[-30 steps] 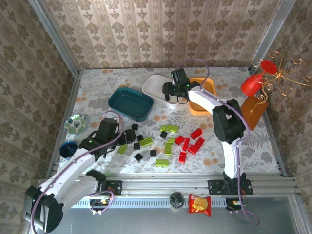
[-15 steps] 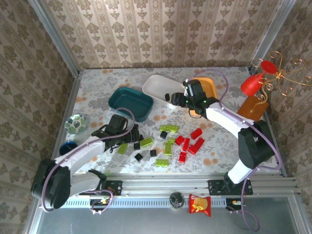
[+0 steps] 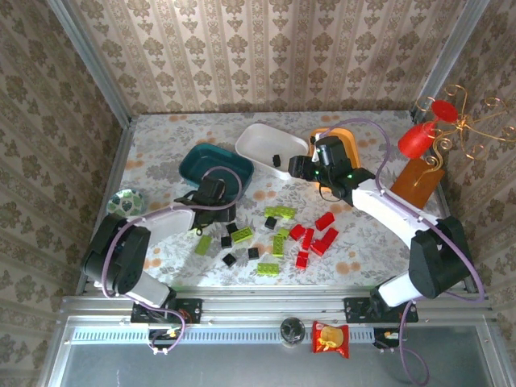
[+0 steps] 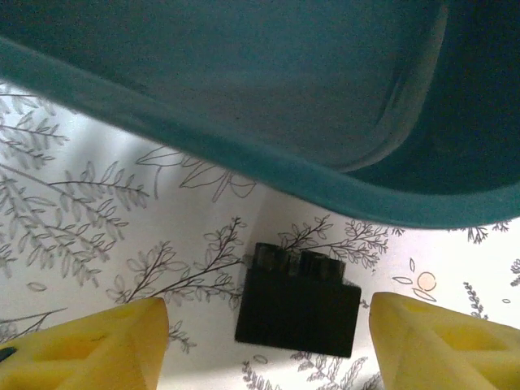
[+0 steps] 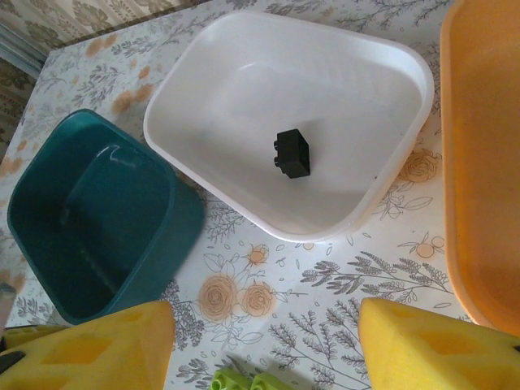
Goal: Sort the legos into containers by color
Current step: Pick up the lego from the center of the table, then place the lego in the container.
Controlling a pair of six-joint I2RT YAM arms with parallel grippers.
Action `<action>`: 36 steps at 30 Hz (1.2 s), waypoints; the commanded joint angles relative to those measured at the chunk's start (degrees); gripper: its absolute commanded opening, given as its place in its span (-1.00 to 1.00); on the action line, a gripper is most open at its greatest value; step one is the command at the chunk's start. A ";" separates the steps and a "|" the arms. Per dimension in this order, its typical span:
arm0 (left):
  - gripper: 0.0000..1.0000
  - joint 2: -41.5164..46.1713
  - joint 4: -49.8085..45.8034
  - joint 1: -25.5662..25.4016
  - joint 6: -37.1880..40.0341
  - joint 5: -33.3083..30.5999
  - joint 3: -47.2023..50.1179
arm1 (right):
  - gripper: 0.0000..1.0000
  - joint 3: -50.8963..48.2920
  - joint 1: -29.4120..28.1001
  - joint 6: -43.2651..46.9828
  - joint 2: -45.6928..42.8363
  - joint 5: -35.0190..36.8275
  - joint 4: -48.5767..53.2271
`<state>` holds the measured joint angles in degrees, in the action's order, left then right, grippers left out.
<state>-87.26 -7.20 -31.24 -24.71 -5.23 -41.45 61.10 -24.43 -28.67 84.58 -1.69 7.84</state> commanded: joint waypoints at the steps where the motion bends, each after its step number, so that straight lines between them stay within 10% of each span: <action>1: 0.35 -1.69 1.75 -0.83 2.26 -2.31 -1.35 | 0.26 -0.54 -0.21 0.28 -1.86 1.60 -0.36; 15: 0.16 -3.57 7.99 -1.14 5.18 -3.27 1.52 | 0.27 -0.89 -0.29 -0.07 -1.96 1.14 -0.62; 27: -0.39 5.99 2.72 -6.67 3.94 -6.19 3.17 | 0.27 -1.97 -0.20 -0.12 -3.28 3.18 -0.39; 36: -0.38 7.49 -1.11 -8.08 5.41 0.15 -14.56 | 0.27 -8.41 -0.10 -2.96 -9.02 8.41 -1.45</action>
<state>-76.71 -8.32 -40.91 -20.05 -8.51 -50.68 54.43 -24.43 -30.04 78.59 2.85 6.85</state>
